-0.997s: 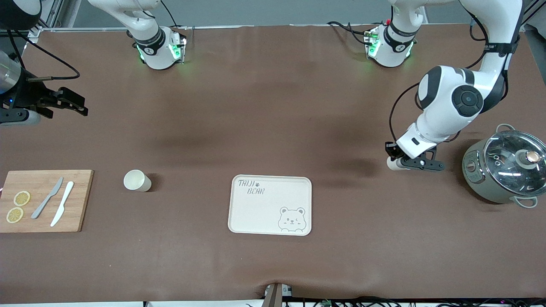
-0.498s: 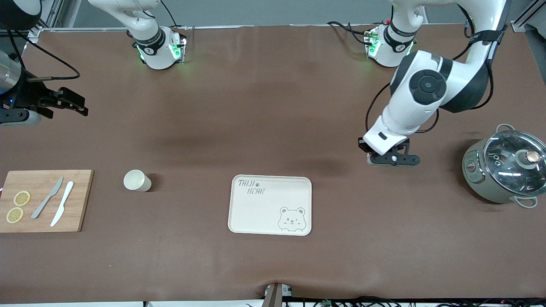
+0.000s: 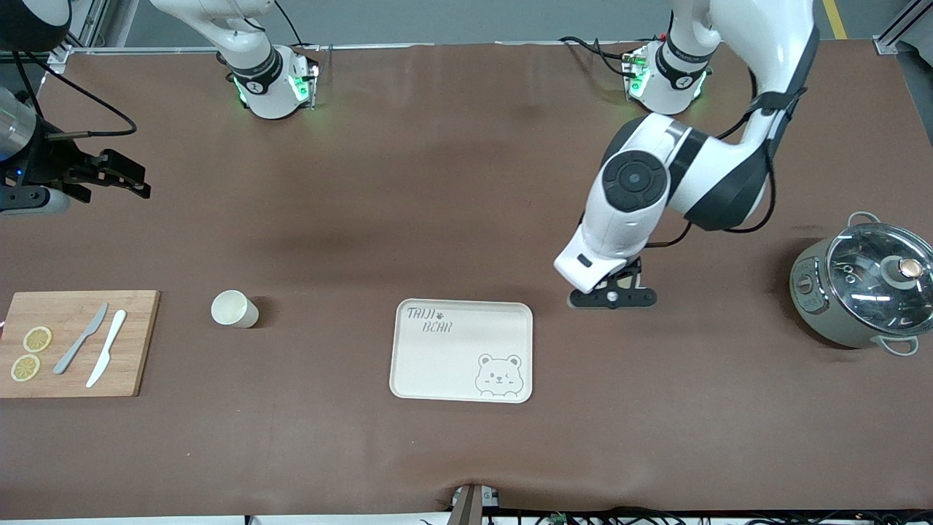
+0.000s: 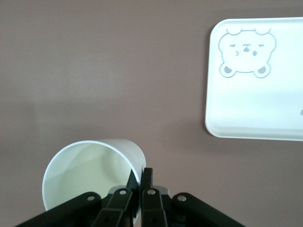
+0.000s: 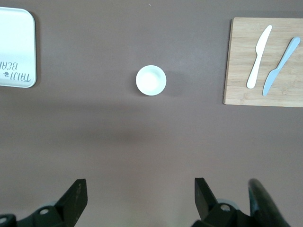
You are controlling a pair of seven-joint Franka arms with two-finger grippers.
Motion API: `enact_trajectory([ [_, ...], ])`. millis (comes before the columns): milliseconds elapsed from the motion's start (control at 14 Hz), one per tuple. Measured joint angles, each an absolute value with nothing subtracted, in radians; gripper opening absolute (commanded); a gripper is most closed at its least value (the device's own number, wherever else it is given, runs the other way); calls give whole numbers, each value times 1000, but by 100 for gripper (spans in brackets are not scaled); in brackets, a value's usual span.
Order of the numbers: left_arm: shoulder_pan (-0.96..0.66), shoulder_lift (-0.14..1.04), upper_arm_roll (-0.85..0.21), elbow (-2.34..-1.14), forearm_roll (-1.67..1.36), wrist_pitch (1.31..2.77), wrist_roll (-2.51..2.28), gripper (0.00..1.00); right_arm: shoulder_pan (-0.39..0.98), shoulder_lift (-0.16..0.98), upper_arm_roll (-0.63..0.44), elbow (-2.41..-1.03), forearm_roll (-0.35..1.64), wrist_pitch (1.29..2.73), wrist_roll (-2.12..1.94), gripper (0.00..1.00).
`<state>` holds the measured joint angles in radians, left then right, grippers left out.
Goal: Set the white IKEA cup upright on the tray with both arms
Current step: 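Lift the cup with the left gripper and carry it toward the tray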
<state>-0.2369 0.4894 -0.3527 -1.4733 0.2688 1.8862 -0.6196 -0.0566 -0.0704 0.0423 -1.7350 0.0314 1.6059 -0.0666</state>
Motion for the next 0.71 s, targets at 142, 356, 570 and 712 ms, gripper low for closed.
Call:
enact_trajectory([
  [142, -269, 536, -342, -1416, 286, 1881, -655, 0, -57, -70, 42, -1735, 31, 1606, -67, 100],
  [356, -377, 591, -251, -1341, 289, 1878, -697, 0, -57, -70, 42, -1735, 31, 1606, -67, 100],
  [570, -523, 653, -123, -1276, 289, 1876, -758, 0, -57, -70, 42, -1735, 31, 1606, -67, 100],
  [712, -569, 708, -106, -1226, 289, 1877, -805, 0, -57, -70, 42, -1735, 31, 1606, -67, 100],
])
